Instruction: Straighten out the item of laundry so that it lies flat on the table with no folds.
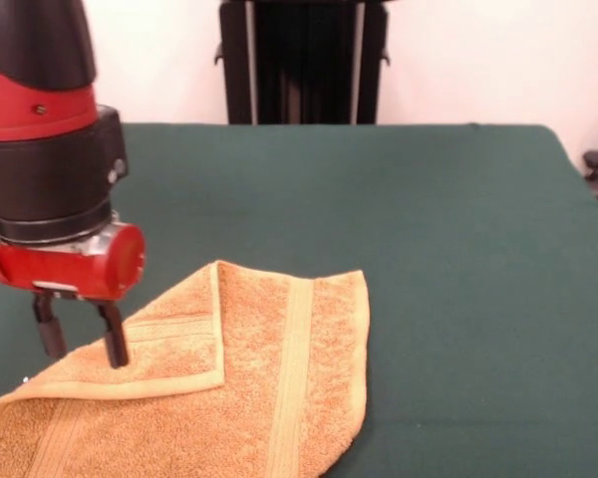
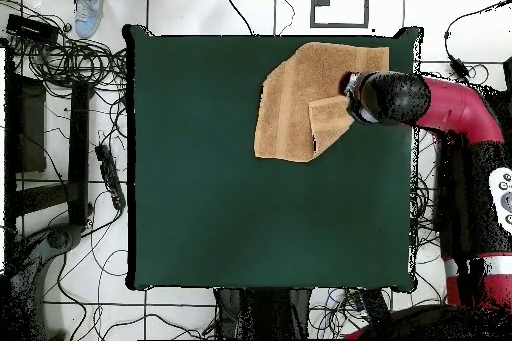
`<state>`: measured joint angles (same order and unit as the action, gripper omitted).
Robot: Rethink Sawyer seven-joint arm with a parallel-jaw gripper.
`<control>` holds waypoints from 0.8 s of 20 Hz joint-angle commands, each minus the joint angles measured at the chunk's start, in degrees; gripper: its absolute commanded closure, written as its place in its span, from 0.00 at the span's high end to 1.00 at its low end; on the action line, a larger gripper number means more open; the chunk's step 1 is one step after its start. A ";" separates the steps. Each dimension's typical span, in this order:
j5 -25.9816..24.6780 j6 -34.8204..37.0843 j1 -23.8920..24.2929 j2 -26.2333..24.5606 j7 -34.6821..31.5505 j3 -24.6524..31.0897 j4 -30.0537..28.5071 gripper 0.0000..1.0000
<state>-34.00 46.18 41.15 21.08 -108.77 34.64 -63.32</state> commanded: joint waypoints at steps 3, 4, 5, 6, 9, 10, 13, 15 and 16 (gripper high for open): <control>3.57 1.37 -9.20 -3.89 -18.33 -8.58 0.11 1.00; 4.66 1.52 -9.94 -4.05 -21.26 -9.85 0.19 1.00; 5.75 1.68 -10.67 -4.21 -24.19 -11.12 0.27 1.00; 7.01 1.84 -11.23 -4.51 -26.31 -12.14 0.45 1.00; 10.46 1.12 -13.14 -5.36 -31.53 -15.88 0.82 1.00; 11.24 0.40 -13.66 -5.60 -32.99 -16.95 0.85 1.00; 13.19 -2.21 -15.11 -6.03 -38.06 -20.15 0.47 1.00; 14.82 -3.49 -16.23 -6.00 -41.55 -22.59 0.05 1.00; 15.33 -4.00 -16.58 -6.07 -43.07 -23.45 -0.01 1.00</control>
<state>-23.46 46.04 28.84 19.40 -124.88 19.09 -61.54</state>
